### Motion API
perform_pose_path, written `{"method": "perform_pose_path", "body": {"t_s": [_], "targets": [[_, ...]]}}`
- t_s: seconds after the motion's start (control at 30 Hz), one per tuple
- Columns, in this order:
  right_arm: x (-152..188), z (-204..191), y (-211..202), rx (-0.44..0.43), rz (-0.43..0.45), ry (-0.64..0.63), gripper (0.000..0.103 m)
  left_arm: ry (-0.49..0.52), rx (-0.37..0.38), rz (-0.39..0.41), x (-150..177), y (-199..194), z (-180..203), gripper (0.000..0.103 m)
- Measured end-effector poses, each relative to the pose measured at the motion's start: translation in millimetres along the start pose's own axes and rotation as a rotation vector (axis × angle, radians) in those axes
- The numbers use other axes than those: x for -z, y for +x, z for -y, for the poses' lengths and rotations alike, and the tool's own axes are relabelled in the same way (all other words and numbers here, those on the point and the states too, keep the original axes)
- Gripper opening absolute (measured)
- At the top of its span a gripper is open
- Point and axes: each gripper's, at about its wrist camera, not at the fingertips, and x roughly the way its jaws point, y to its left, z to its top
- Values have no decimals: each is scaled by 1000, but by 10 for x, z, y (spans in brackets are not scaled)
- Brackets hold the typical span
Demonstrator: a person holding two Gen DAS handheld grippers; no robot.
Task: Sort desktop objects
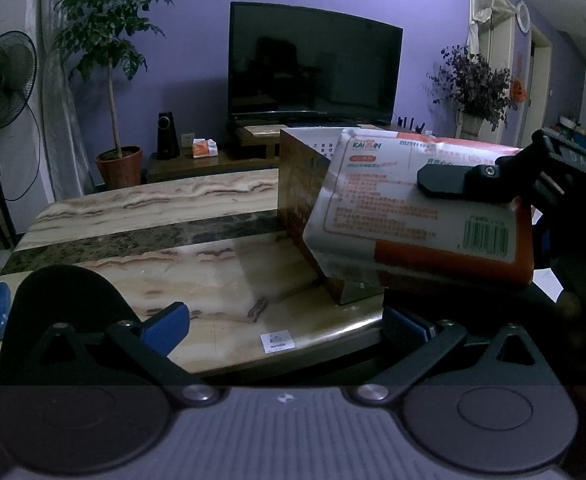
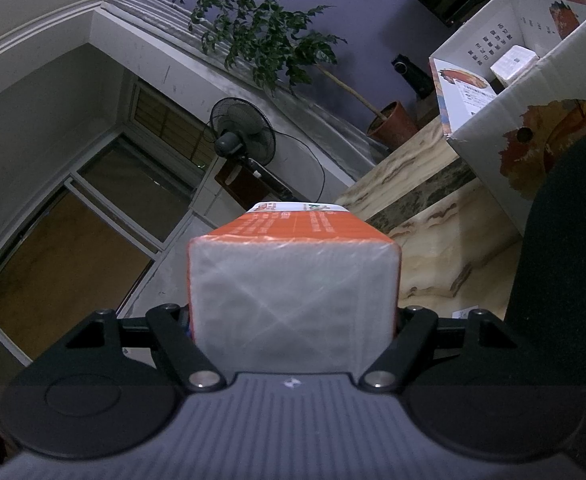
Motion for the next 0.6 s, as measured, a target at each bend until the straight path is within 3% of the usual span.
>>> {"method": "perform_pose_path", "body": {"t_s": [0.6], "targets": [[-8,-15,-14,-3,1,4,78,10,-1,-7,3,11,15,102]]}}
